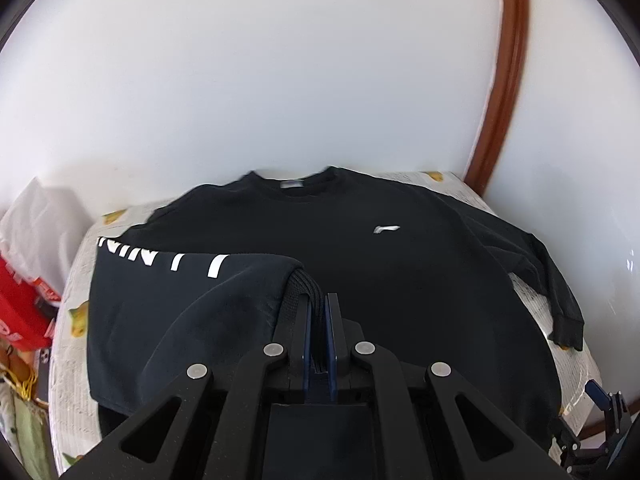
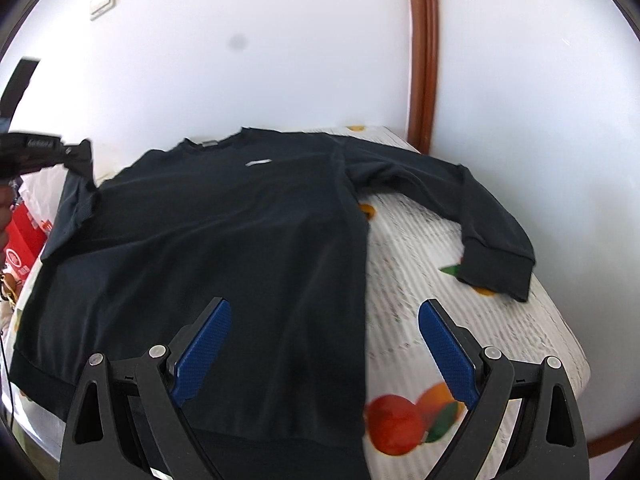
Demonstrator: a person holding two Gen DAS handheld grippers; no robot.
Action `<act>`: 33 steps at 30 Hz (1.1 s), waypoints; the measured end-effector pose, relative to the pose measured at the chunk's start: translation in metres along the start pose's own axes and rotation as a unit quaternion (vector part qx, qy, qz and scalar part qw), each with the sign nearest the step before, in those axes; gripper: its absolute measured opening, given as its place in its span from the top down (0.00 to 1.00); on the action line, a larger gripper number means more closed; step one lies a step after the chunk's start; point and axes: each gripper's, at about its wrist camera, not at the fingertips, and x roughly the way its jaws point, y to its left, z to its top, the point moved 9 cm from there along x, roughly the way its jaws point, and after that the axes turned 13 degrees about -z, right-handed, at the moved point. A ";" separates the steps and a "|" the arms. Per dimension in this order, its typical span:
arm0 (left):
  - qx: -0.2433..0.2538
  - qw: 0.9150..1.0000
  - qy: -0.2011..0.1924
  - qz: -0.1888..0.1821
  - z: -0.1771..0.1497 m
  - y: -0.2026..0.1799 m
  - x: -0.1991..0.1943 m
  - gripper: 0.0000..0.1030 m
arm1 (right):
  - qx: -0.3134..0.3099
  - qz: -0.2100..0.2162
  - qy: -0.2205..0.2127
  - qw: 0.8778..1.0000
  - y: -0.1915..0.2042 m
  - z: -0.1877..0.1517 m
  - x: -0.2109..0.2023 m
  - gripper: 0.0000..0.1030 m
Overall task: Fold small clothes
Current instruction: 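Carry the striped sleeve across the sweatshirt body with the left gripper, then release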
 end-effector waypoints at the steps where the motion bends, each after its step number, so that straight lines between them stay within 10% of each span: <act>1: 0.006 1.000 0.004 -0.003 0.001 -0.007 0.006 0.94 | 0.001 0.000 0.000 1.000 -0.003 -0.003 0.000 0.09; 9: 0.008 0.999 0.040 -0.029 -0.004 -0.033 0.035 0.88 | -0.005 -0.002 0.010 1.000 -0.002 -0.008 0.011 0.09; 15: 0.009 0.999 0.025 -0.029 -0.011 -0.017 0.013 0.62 | -0.021 0.026 0.002 0.999 0.029 0.009 0.009 0.09; 20: -0.019 1.000 0.009 0.000 -0.023 0.041 -0.016 0.52 | -0.048 0.061 -0.016 0.997 0.081 0.036 0.006 0.12; 27: -0.074 0.995 0.010 0.067 -0.065 0.142 -0.042 0.40 | -0.077 0.110 0.004 0.991 0.163 0.051 0.024 0.45; 33: -0.109 0.990 0.031 0.089 -0.120 0.204 -0.056 0.33 | -0.071 0.124 0.060 0.988 0.202 0.044 0.063 0.45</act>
